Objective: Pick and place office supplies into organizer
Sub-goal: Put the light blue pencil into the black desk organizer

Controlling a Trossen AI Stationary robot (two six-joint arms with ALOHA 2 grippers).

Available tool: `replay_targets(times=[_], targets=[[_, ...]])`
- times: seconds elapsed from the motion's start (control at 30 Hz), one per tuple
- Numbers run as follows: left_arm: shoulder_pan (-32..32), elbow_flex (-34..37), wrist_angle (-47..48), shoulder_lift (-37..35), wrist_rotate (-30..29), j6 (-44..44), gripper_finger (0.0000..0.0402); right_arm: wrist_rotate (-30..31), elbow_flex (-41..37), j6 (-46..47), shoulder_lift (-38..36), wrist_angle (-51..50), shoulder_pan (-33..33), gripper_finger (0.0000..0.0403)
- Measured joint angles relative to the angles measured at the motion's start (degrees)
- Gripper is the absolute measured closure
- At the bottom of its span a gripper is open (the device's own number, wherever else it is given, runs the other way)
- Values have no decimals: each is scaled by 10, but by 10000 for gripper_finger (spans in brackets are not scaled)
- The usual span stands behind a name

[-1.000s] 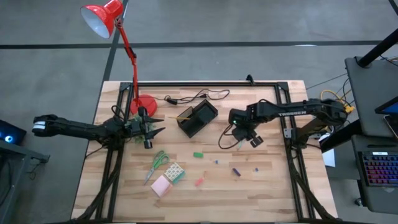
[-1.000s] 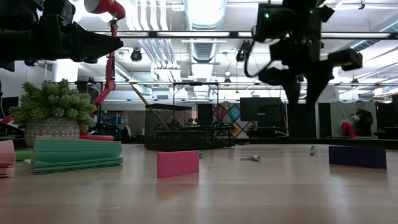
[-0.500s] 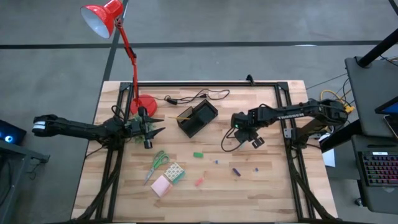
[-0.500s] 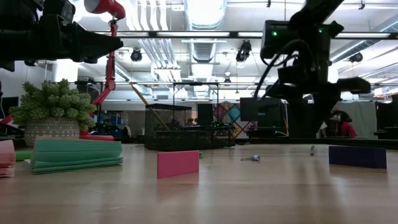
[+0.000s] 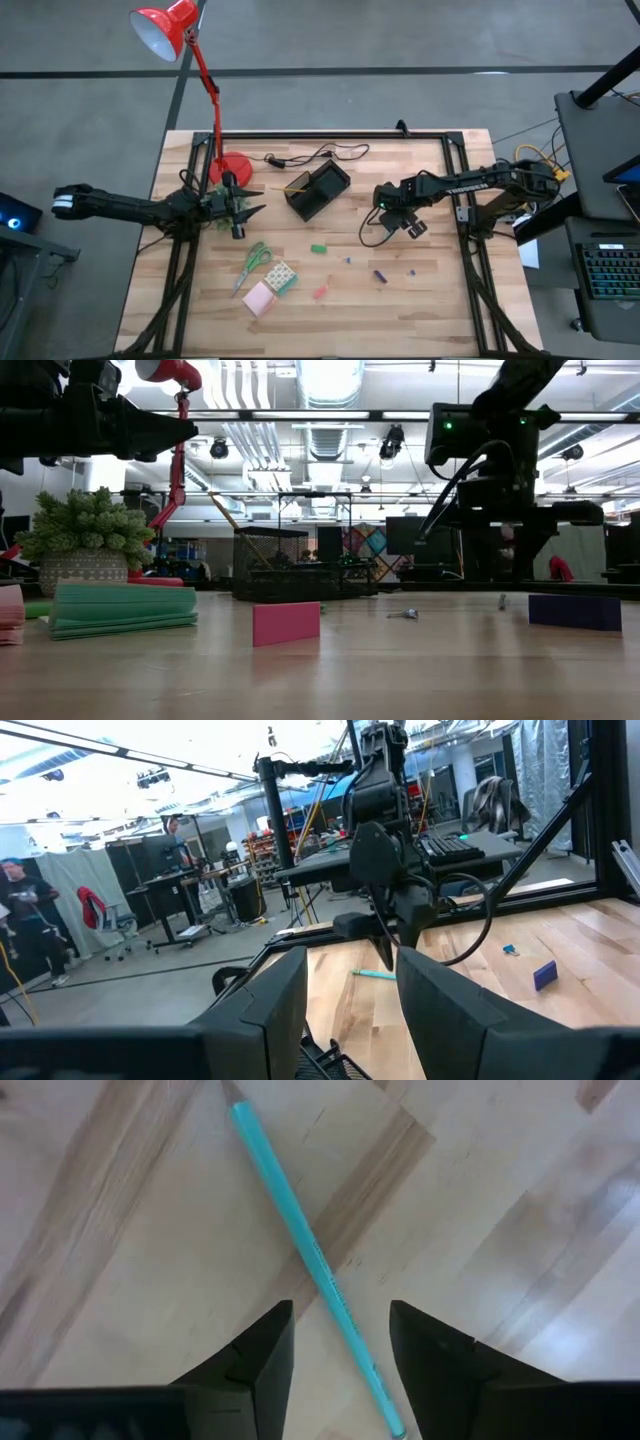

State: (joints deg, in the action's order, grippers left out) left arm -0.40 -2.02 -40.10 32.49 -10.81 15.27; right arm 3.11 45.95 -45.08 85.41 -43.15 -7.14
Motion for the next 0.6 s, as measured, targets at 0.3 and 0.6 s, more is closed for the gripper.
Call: replay_targets(times=[0.3,0.6], targets=[[0,0,0,0,0,0,259,0,-16,-71,0,24,0,252],[0,0,0,0,0,0,259,-1,-22,-96,0,50,0,243]])
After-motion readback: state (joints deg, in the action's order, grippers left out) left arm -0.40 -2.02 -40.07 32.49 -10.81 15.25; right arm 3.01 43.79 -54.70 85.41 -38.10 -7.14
